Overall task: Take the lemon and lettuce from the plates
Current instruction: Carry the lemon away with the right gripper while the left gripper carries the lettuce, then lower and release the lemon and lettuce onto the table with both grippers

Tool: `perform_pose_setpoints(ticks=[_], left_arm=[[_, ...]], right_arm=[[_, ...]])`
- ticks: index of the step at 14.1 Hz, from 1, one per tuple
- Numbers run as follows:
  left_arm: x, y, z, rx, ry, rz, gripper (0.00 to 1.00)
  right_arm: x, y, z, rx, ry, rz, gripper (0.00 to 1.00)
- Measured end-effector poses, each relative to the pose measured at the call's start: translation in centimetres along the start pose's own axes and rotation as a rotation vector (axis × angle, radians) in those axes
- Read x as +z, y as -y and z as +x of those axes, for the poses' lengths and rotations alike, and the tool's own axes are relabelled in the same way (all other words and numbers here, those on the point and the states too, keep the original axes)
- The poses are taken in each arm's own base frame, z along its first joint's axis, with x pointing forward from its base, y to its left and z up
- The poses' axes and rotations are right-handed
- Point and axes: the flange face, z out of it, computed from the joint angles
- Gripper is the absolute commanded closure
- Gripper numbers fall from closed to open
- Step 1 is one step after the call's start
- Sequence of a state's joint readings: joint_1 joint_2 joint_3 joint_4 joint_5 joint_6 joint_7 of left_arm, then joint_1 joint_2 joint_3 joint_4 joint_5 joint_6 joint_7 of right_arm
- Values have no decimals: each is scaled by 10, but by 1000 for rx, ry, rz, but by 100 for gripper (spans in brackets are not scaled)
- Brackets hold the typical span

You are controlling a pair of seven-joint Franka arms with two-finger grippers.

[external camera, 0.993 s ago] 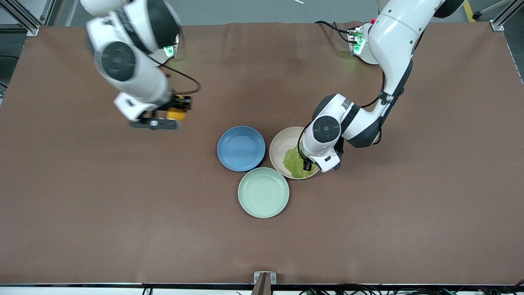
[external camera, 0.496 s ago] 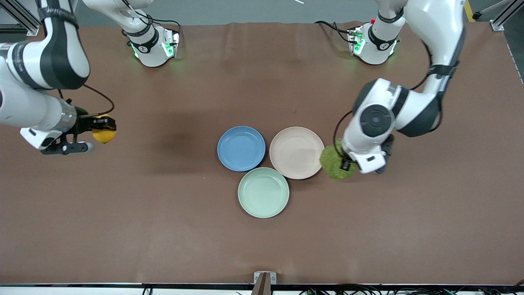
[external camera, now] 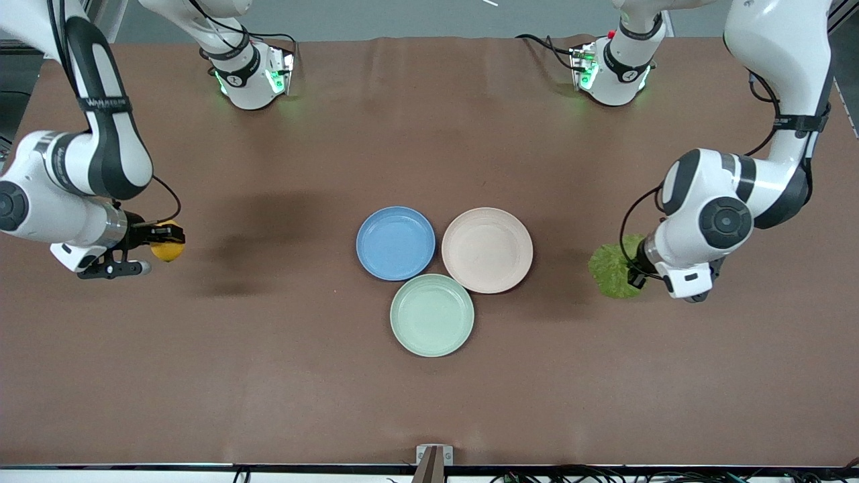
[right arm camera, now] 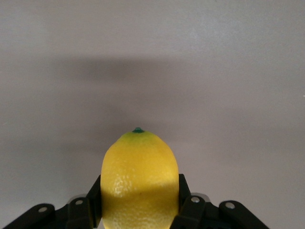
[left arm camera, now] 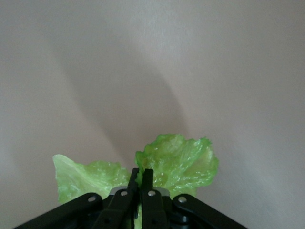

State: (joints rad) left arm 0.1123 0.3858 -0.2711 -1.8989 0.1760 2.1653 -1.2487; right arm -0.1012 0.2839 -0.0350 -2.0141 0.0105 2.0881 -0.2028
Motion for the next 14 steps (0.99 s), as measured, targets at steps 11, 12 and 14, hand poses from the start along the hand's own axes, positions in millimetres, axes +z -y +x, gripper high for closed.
perform_pose_setpoints(ticks=[11,12,14], left_arm=[[84,34,53,82,30,-79,0],[79,32,54,84,25,-87,0],[58,27,54,90,0,-114,0]], right_arm=[[103,-22,20,28,-75,-18,5],[103,-22,20,28,-74,-18,2],[100,-21,20,27,-62,-14,1]])
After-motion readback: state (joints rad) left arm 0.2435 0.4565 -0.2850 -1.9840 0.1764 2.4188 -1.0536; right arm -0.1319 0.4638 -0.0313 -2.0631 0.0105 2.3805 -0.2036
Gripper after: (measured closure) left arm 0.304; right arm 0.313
